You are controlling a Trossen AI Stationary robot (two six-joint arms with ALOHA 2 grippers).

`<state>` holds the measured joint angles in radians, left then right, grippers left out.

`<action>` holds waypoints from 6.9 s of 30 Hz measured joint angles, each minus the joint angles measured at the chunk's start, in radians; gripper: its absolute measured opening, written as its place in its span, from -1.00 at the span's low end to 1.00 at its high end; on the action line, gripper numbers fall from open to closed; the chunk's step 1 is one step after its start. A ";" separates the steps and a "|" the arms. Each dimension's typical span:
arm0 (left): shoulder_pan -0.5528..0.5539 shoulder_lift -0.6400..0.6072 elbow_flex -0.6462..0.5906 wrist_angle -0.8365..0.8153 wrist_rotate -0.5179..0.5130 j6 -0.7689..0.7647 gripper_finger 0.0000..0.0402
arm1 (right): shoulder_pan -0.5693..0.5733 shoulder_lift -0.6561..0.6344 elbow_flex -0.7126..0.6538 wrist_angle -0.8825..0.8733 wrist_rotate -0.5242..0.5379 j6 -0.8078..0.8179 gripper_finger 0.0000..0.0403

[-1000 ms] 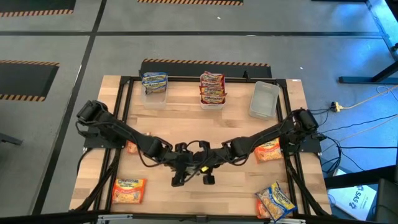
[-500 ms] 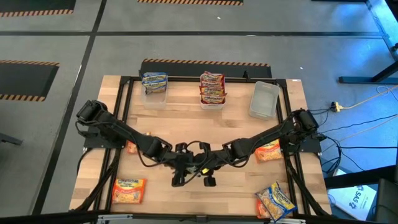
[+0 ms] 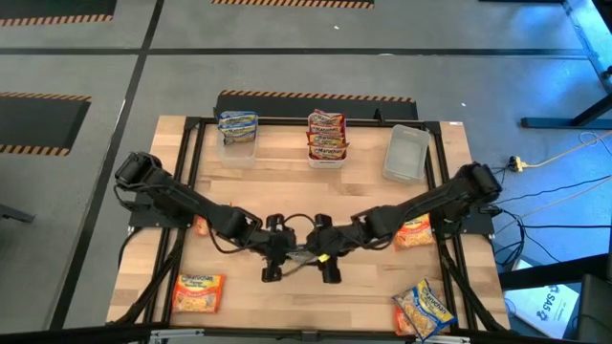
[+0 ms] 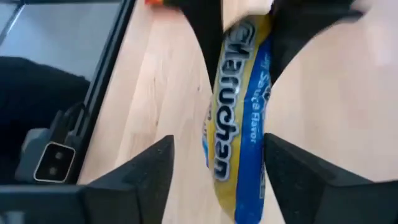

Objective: Sort Maruchan noodles
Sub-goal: Put the blue noodle pack into the transparent bin

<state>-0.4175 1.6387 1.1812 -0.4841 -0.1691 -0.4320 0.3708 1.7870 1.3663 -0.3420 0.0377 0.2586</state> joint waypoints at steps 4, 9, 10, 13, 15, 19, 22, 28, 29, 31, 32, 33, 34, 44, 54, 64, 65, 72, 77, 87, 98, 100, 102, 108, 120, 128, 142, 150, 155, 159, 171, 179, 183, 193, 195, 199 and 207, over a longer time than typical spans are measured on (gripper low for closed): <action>-0.025 -0.064 0.000 -0.101 -0.094 0.000 -0.47 | 0.053 -0.052 0.000 -0.061 0.144 -0.056 0.23; -0.097 -0.137 -0.005 -0.155 -0.227 0.005 -0.47 | 0.081 -0.098 -0.070 0.000 0.302 -0.101 0.24; -0.117 -0.151 -0.015 -0.156 -0.251 0.005 -0.47 | 0.081 -0.114 -0.103 0.041 0.327 -0.106 0.24; -0.173 -0.197 -0.067 -0.149 -0.330 -0.010 -0.47 | 0.078 -0.159 -0.225 0.248 0.354 -0.110 0.24; -0.200 -0.228 -0.101 -0.120 -0.374 -0.027 -0.47 | 0.063 -0.172 -0.311 0.439 0.338 -0.111 0.24; -0.233 -0.291 -0.176 -0.004 -0.434 -0.045 -0.47 | 0.039 -0.139 -0.447 0.870 0.284 -0.102 0.24; -0.243 -0.327 -0.239 0.084 -0.441 -0.031 -0.47 | 0.024 -0.092 -0.473 1.031 0.274 -0.085 0.24; -0.227 -0.353 -0.290 0.146 -0.438 -0.029 -0.47 | -0.027 -0.009 -0.388 1.066 0.182 -0.084 0.24; -0.226 -0.355 -0.290 0.147 -0.438 -0.027 -0.47 | -0.036 0.000 -0.371 1.060 0.173 -0.084 0.24; -0.223 -0.355 -0.290 0.153 -0.432 -0.019 -0.47 | -0.055 0.018 -0.332 1.039 0.125 -0.084 0.24; -0.220 -0.355 -0.290 0.151 -0.429 -0.013 -0.47 | -0.062 0.025 -0.312 1.022 0.104 -0.085 0.24; -0.216 -0.355 -0.290 0.152 -0.424 -0.010 -0.47 | -0.068 0.032 -0.291 0.995 0.089 -0.089 0.24; -0.212 -0.355 -0.290 0.157 -0.416 -0.007 -0.47 | -0.074 0.039 -0.267 0.959 0.081 -0.101 0.24; -0.203 -0.355 -0.290 0.164 -0.396 -0.001 -0.47 | -0.084 0.119 -0.004 0.528 0.006 -0.157 0.07; -0.203 -0.355 -0.290 0.160 -0.389 -0.007 -0.44 | -0.091 0.126 0.031 0.485 0.006 -0.161 -0.57; -0.219 -0.402 -0.290 0.145 -0.411 -0.010 -0.24 | -0.091 0.121 0.033 0.475 0.000 -0.168 -0.57; -0.219 -0.411 -0.290 0.128 -0.413 -0.018 -0.22 | -0.092 0.120 0.032 0.473 0.002 -0.173 -0.57; -0.264 -0.568 -0.290 -0.123 -0.489 -0.100 -0.10 | -0.166 0.115 0.034 0.461 0.005 -0.233 -0.57; -0.316 -0.702 -0.290 -0.296 -0.517 -0.115 -0.11 | -0.289 0.120 0.040 0.498 0.022 -0.311 -0.57; -0.409 -0.890 -0.290 -0.421 -0.683 -0.115 -0.11 | -0.525 0.138 0.042 0.654 -0.031 -0.373 -0.57; -0.419 -0.899 -0.290 -0.415 -0.745 -0.108 -0.11 | -0.685 0.373 0.340 0.655 -0.216 -0.423 -0.55; -0.419 -0.901 -0.290 -0.410 -0.762 -0.099 -0.11 | -0.702 0.431 0.422 0.638 -0.251 -0.467 -0.55; -0.419 -0.907 -0.290 -0.397 -0.764 -0.071 -0.11 | -0.715 0.491 0.503 0.605 -0.300 -0.510 -0.57; -0.419 -0.940 -0.290 -0.358 -0.756 -0.028 -0.11 | -0.735 0.643 0.710 0.551 -0.349 -0.559 -0.57; -0.419 -0.945 -0.290 -0.360 -0.753 -0.027 -0.11 | -0.738 0.811 0.849 0.577 -0.379 -0.576 -0.56; -0.419 -0.945 -0.290 -0.360 -0.757 -0.027 -0.11 | -0.738 0.823 0.850 0.577 -0.361 -0.582 -0.57; -0.419 -0.945 -0.290 -0.360 -0.765 -0.027 -0.11 | -0.738 0.868 0.980 0.449 -0.345 -0.607 -0.57; -0.419 -0.945 -0.290 -0.360 -0.765 -0.027 -0.11 | -0.744 0.884 0.991 0.425 -0.352 -0.624 -0.56; -0.419 -0.945 -0.290 -0.359 -0.785 -0.018 -0.11 | -0.747 0.883 0.990 0.416 -0.345 -0.626 -0.56; -0.419 -0.945 -0.290 -0.359 -0.787 -0.010 -0.11 | -0.746 0.883 0.990 0.405 -0.318 -0.633 -0.55; -0.419 -0.945 -0.290 -0.353 -0.787 -0.009 -0.11 | -0.730 0.883 0.990 0.415 -0.300 -0.704 -0.50; -0.419 -0.945 -0.290 -0.353 -0.781 -0.009 -0.11 | -0.732 0.882 0.990 0.449 -0.280 -0.654 -0.12; -0.419 -0.945 -0.290 -0.353 -0.781 -0.009 -0.11 | -0.732 0.882 0.990 0.448 -0.246 -0.653 -0.03; -0.419 -0.945 -0.290 -0.353 -0.780 -0.009 -0.11 | -0.731 0.863 0.988 0.411 -0.186 -0.600 -0.07; -0.419 -0.945 -0.290 -0.352 -0.780 -0.009 -0.11 | -0.724 0.828 0.988 0.342 -0.192 -0.595 -0.09; -0.419 -0.945 -0.290 -0.352 -0.779 -0.009 -0.11 | -0.699 0.742 0.994 0.190 -0.249 -0.579 -0.09; -0.419 -0.939 -0.290 -0.314 -0.780 -0.003 -0.11 | -0.653 0.711 0.987 -0.126 -0.311 -0.490 -0.09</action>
<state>-0.8362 0.6994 0.8911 -0.7982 -0.9491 -0.4347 -0.2824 2.4983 2.3538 -0.4680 -0.2732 -0.2318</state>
